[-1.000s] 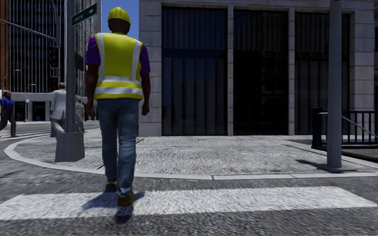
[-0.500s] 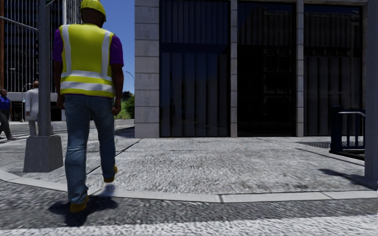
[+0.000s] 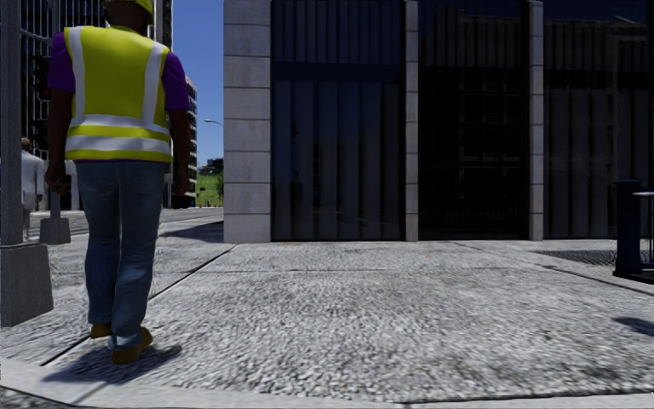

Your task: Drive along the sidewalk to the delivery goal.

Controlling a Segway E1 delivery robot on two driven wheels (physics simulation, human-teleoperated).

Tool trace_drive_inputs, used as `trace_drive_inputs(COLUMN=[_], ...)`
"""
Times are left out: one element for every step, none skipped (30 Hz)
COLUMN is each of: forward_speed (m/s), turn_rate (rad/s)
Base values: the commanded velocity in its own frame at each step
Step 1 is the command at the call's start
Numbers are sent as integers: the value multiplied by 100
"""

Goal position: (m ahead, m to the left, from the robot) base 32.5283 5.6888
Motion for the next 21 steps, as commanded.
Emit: trace_drive_inputs(forward_speed=[126,126,126,126,126,126,126,126,126,126,126,126,126,126,126,126,126,126,126,126,126], turn_rate=[0,0,0,0,0,0,0,0,0,0,0,0,0,0,0,0,0,0,0,0,0])
